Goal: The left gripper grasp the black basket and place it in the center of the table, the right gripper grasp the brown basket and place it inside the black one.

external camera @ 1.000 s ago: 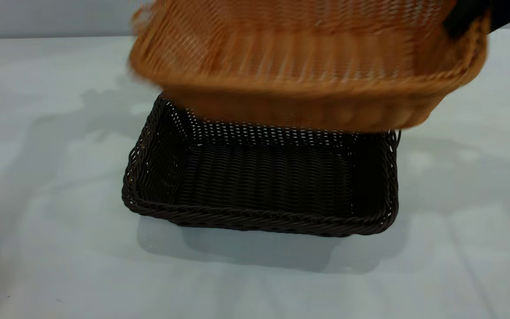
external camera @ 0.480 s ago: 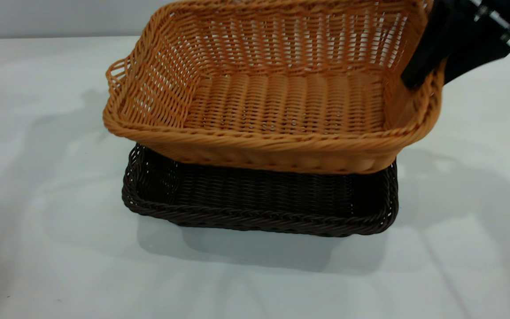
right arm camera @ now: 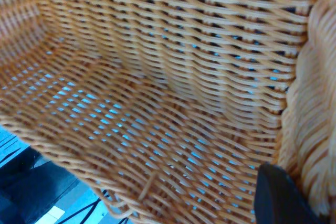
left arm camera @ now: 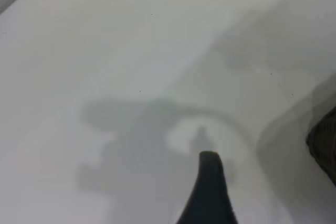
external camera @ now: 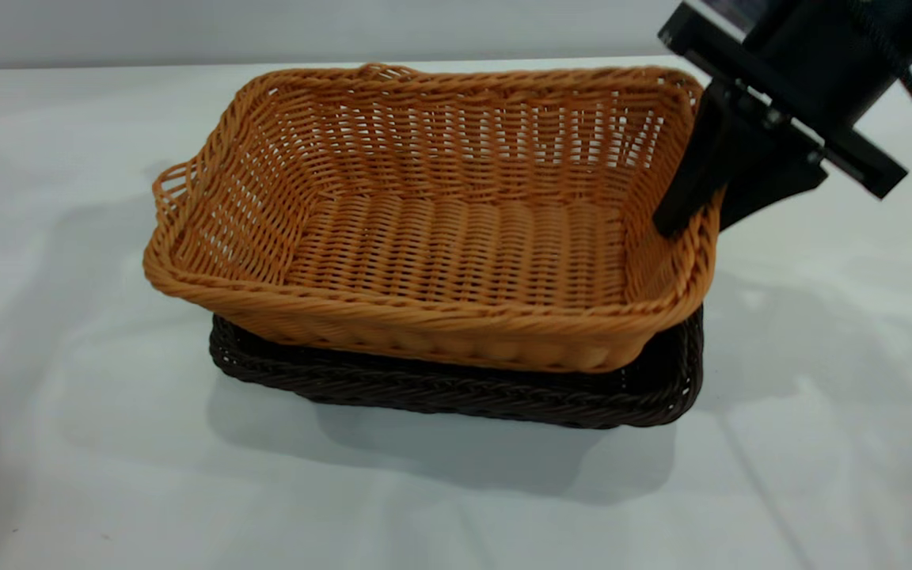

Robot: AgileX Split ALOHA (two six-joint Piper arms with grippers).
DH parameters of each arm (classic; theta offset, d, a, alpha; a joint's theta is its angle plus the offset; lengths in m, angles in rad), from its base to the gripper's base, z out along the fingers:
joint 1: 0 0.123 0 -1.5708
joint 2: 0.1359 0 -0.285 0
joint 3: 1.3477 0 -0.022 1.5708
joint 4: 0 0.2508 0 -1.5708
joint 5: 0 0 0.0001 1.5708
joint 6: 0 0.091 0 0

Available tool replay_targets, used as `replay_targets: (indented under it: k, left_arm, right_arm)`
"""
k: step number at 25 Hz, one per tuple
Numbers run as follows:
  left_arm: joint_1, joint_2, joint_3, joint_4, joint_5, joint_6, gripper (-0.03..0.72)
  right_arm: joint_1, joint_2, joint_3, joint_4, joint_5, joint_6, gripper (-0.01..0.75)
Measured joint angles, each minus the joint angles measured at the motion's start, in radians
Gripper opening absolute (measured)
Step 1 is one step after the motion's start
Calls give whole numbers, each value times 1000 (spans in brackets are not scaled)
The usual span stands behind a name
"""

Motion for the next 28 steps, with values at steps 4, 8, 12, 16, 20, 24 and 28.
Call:
replay_targets:
  k: [4,8,12,16,20,24,28]
  left_arm:
    - [0,0,0,0,0,0,530]
    - [0,0,0,0,0,0,530]
    - [0,0,0,0,0,0,530]
    - [0,-10,0,0,0,0,530]
    - [0,-81,0,2,0,-11,530]
    - [0,-199,0,16,14,-90,530]
    - [0,-333,0,69,38,-194,530]
  right_arm:
    - [0,24,0,3,-21,-1,102]
    - [0,25,0,7,-33,-11,252]
    - [0,25,0,-4,-47,-21,451]
    - [0,15,-34,-88,-50,-17,593]
    - [0,-50,-130,-233,-33,41,626]
    - [0,-186,-248,-399,22,114,625]
    - [0,-371,-334,-459,59,132,614]
